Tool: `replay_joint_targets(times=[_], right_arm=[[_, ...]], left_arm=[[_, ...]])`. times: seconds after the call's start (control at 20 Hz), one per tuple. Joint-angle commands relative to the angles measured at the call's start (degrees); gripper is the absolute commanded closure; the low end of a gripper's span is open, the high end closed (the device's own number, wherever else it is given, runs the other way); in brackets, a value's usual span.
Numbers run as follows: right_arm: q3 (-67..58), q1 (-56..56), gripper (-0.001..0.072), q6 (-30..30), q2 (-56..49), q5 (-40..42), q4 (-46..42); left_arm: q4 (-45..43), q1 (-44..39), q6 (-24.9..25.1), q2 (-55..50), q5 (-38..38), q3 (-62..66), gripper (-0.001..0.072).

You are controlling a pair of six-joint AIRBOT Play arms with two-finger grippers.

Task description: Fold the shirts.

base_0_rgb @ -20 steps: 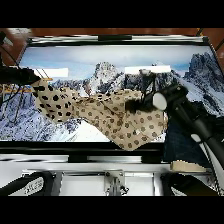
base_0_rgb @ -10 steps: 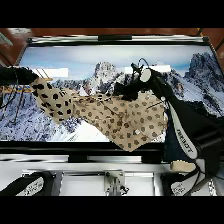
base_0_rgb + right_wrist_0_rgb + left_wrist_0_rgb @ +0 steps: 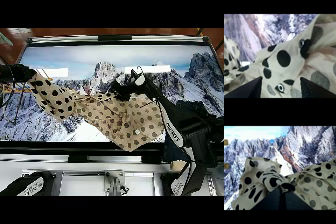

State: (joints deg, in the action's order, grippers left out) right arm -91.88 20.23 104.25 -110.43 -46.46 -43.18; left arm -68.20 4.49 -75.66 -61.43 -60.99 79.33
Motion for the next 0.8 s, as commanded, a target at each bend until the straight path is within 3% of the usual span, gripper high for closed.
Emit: replay_joint_targets(times=[0.0,0.2,0.3,0.4,0.6,0.75], right_arm=[[-0.1,0.5,0.0114,1.2,-1.6,1.9,1.2],[-0.1,2.4,0.0117,1.6,-3.3,3.1,2.3],[-0.1,3.6,0.0307,1.7,-4.3,6.4,4.4],[-0.1,4.3,0.063,1.4,-4.4,10.4,7.6],[-0.1,1.5,0.0649,-5.9,1.0,11.1,8.2],[-0.1,-4.4,0.0649,-13.1,12.1,11.6,8.2]], left_arm=[[0.9,0.0,0.0,0.2,1.6,0.0,0.0665],[0.9,0.0,0.0,0.6,2.9,0.0,0.0665],[0.9,0.0,0.0,0.9,3.0,0.0,0.0665],[0.9,0.0,0.0,1.3,3.0,0.0,0.0665],[1.8,0.2,-0.2,1.9,3.0,0.1,0.0665],[7.9,0.2,-0.2,2.1,4.4,2.3,0.0664]])
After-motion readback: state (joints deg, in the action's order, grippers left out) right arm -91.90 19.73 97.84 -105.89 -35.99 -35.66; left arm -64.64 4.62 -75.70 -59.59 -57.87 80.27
